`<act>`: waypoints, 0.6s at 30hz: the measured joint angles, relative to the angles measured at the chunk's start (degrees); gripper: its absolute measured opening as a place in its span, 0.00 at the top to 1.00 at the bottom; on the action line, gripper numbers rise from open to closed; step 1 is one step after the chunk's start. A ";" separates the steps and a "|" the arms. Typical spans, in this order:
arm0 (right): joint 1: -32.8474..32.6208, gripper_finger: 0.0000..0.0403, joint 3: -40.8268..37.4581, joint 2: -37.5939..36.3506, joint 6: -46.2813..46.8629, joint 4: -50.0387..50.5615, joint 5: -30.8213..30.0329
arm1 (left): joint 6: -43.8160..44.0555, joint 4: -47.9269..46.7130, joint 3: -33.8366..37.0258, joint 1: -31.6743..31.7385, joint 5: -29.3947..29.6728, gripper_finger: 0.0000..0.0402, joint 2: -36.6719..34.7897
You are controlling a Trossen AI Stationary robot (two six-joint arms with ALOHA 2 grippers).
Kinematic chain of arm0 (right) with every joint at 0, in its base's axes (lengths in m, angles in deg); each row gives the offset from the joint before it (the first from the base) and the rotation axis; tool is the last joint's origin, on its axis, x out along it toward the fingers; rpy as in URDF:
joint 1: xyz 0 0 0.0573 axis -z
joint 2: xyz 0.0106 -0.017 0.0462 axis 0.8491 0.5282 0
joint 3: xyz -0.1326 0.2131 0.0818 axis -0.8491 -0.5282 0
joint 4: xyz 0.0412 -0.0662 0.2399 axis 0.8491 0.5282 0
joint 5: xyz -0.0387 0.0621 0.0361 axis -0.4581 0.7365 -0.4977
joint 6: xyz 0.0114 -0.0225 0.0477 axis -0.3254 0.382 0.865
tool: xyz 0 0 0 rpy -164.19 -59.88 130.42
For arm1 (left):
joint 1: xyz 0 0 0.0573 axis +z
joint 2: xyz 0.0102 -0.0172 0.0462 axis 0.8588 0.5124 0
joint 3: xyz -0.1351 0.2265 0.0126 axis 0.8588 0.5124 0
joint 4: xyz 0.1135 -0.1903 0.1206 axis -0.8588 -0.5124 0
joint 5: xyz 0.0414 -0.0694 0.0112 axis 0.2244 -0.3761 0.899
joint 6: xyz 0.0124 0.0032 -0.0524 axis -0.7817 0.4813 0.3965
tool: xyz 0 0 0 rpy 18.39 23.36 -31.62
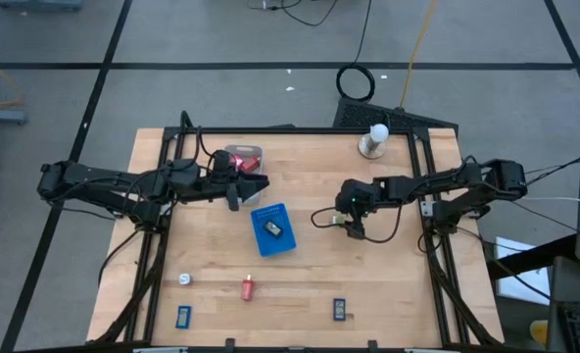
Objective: Pick & Place Office items
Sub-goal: Put the green charger adapter into the gray bin
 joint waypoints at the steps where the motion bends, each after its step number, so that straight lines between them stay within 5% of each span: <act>1: 0.00 0.28 -0.02 0.00 -0.01 -0.29 -0.03 | 0.00 0.00 0.00 0.00 0.00 0.62 0.00; 8: 0.08 0.28 -0.02 0.00 -0.68 -1.13 -3.01 | 0.03 0.02 0.00 0.00 0.02 0.62 0.00; 18: 0.06 0.28 -0.03 3.29 -1.76 -2.39 0.87 | 0.03 0.07 0.00 -0.02 0.02 0.62 0.00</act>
